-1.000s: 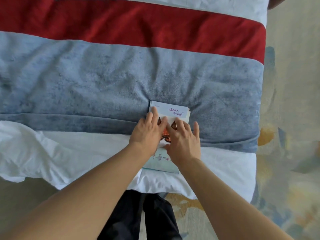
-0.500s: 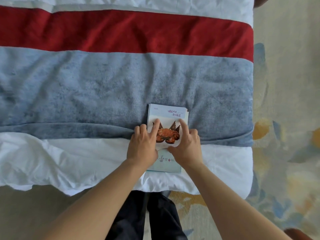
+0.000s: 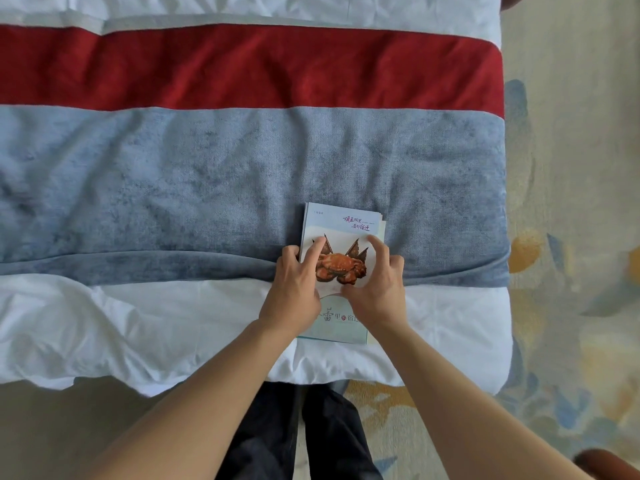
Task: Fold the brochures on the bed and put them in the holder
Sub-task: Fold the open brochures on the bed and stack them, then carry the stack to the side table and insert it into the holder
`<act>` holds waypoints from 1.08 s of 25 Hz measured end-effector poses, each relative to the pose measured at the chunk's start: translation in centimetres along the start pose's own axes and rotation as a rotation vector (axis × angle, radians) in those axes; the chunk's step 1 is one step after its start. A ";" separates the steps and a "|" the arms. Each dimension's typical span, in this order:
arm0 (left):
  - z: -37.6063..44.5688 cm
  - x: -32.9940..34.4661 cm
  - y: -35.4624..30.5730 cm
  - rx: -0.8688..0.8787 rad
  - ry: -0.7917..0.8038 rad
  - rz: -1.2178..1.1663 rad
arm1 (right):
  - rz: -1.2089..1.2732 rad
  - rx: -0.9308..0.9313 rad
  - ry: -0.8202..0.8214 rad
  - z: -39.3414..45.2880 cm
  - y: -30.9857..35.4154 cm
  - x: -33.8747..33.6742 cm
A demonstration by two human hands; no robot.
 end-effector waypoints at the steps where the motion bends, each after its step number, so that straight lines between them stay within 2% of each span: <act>1: 0.2 0.1 0.2 -0.011 0.012 -0.009 | -0.010 0.004 0.002 0.0 0.0 0.2; 9: 0.2 -0.2 -0.4 -0.001 -0.023 0.029 | -0.093 -0.058 0.016 -0.2 0.8 0.3; 14: 0.0 -4.0 -2.4 0.018 -0.048 -0.041 | -0.125 -0.139 0.003 -0.6 5.2 -2.6; 20: 0.2 -15.7 -8.3 0.083 -0.228 -0.122 | -0.091 -0.251 -0.078 -0.5 16.0 -10.3; 27: -2.5 -33.2 -16.9 0.234 -0.423 -0.044 | -0.009 -0.460 -0.188 -3.5 32.3 -21.0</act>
Point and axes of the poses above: each hand's wrist, its own z-axis towards the middle knuckle, its own x-axis out of the palm, y = z × x, the point moved 9 cm from there along z, towards the middle knuckle, and after that the axes turned 1 degree about x, right-handed, at the moved point
